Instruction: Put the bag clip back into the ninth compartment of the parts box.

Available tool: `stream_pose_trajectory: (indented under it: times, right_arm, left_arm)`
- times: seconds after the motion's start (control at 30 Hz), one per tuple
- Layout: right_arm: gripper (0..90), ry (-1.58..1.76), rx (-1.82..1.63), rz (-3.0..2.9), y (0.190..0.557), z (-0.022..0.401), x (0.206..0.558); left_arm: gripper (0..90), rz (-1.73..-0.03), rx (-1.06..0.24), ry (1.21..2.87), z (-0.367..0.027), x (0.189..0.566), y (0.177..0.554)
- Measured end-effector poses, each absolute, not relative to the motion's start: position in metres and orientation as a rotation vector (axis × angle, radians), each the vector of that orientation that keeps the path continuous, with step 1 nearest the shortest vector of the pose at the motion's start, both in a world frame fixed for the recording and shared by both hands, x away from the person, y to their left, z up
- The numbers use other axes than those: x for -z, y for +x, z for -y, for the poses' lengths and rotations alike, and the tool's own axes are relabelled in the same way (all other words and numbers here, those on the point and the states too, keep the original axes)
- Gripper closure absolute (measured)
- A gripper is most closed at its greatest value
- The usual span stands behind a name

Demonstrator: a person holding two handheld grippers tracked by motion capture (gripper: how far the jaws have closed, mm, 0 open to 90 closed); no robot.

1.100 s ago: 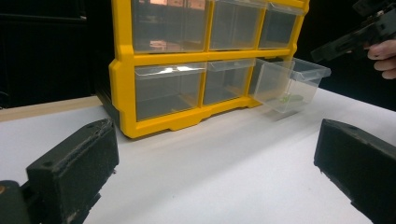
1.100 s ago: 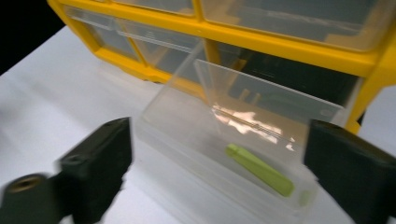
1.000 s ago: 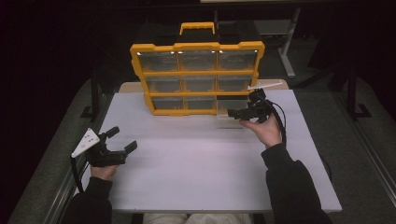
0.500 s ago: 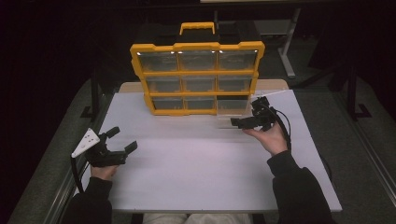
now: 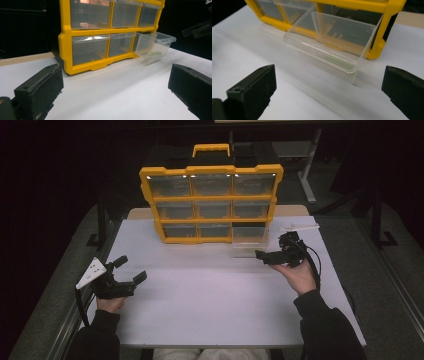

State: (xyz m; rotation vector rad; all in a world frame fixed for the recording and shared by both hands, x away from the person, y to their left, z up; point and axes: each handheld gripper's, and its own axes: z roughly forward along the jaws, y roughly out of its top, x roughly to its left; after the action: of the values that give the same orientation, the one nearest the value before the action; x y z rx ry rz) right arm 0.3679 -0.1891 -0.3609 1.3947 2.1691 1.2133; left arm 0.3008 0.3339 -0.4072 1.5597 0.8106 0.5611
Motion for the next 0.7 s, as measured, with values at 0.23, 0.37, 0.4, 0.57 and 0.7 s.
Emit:
stream_pose_trajectory:
  times: [0.23,0.37,0.4,0.57,0.7]
  right_arm:
    - [0.0,1.38,-1.276,-2.1,0.354,0.201,0.363]
    - [0.0,1.348,-1.321,-2.052,0.347,0.206,0.364]
    - [0.0,1.34,-1.337,-2.041,0.345,0.207,0.365]
    - [0.0,1.287,-1.394,-2.004,0.337,0.212,0.368]
    - [0.0,1.263,-1.416,-1.998,0.332,0.214,0.372]
  left_arm:
    - [0.0,-0.809,-0.563,1.56,-0.334,0.407,0.301]
    - [0.0,-0.811,-0.564,1.56,-0.334,0.407,0.3]
    - [0.0,-0.812,-0.565,1.56,-0.334,0.407,0.3]
    - [0.0,-0.812,-0.567,1.559,-0.334,0.406,0.3]
    - [0.0,-0.813,-0.565,1.561,-0.334,0.407,0.3]
